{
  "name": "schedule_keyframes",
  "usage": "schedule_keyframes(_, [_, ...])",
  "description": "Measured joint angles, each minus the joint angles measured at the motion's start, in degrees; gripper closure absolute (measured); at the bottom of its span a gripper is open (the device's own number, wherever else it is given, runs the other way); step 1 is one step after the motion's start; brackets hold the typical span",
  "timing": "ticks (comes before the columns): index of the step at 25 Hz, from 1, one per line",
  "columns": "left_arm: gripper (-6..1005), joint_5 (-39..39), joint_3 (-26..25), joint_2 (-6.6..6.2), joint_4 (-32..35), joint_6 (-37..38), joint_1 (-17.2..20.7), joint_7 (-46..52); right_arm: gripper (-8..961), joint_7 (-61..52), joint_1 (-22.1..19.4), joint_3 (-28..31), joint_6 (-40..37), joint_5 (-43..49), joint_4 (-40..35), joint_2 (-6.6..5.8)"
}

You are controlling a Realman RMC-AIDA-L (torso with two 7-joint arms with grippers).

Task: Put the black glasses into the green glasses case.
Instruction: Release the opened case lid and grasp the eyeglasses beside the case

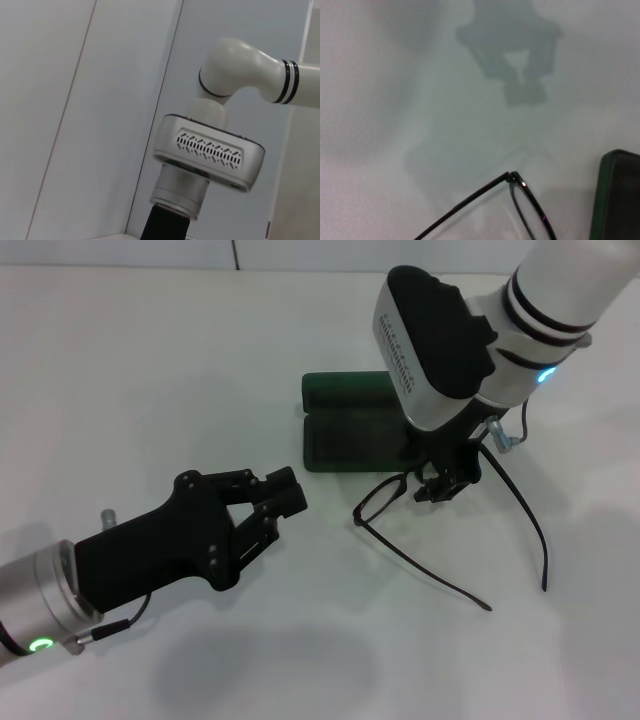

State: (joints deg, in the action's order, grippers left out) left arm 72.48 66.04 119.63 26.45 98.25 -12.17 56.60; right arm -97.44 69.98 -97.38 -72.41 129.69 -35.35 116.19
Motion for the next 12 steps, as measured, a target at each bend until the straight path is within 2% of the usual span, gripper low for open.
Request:
schedule_keyframes(8, [862, -1.3, 0.0, -0.05, -1.5, -0.4, -0.4, -0.2, 551, -0.2, -0.4, -1.7, 0.7, -0.8, -0.1, 0.0])
schedule_keyframes(12, [864, -1.4, 0.0, -0.05, -1.7, -0.4, -0.5, -0.2, 674, -0.1, -2.1, -1.4, 1.3, -0.9, -1.5, 0.0])
